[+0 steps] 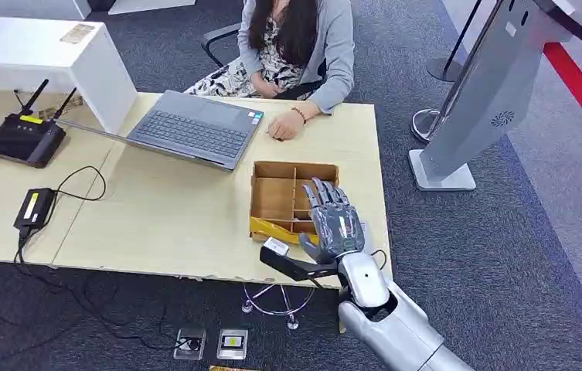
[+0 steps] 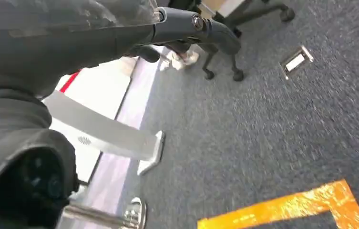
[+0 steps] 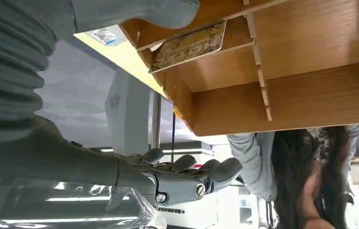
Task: Pass the card to the sensor for recognition and then transmit it.
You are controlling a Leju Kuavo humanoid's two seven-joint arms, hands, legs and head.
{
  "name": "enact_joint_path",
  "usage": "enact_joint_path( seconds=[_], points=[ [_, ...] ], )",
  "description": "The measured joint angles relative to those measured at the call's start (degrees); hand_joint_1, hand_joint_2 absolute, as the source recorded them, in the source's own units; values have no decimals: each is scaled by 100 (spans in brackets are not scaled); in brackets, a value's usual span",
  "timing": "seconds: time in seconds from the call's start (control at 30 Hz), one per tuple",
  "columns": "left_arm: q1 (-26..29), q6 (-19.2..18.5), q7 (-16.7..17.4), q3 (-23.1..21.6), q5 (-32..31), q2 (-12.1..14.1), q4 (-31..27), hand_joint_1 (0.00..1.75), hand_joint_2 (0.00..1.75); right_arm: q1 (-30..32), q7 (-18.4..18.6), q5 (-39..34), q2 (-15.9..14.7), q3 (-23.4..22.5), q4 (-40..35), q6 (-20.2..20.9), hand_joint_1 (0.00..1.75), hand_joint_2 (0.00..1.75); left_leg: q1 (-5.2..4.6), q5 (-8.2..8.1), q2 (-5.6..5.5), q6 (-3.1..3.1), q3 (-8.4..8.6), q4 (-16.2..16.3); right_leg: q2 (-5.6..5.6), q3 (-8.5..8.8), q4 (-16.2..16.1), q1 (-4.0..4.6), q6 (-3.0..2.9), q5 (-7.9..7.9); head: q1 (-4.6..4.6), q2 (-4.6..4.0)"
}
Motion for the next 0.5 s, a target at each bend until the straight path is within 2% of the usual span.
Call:
enact_joint_path(
  seconds=[0.17, 0.3, 0.5],
  points=[
    [1, 0, -201, -105, 190, -42, 0, 0, 0, -82, -74, -50, 92, 4, 350, -120, 0, 175, 0, 0, 0, 0, 0, 0, -1, 0, -1, 0, 0, 0, 0, 0],
    [-18, 0, -238, -173, 203, -85, 0, 0, 0, -137, -127, -85, 196, 7, 620, -231, 0, 175, -1, 0, 0, 0, 2, 0, 0, -1, -2, -1, 0, 0, 0, 0],
    [-177, -2, -61, -288, 135, -186, -2, 0, 0, -185, -256, -131, 321, 11, 955, -380, 0, 175, 0, 0, 0, 0, 2, 1, -2, 0, 0, 0, 0, 1, -2, 0]
  ],
)
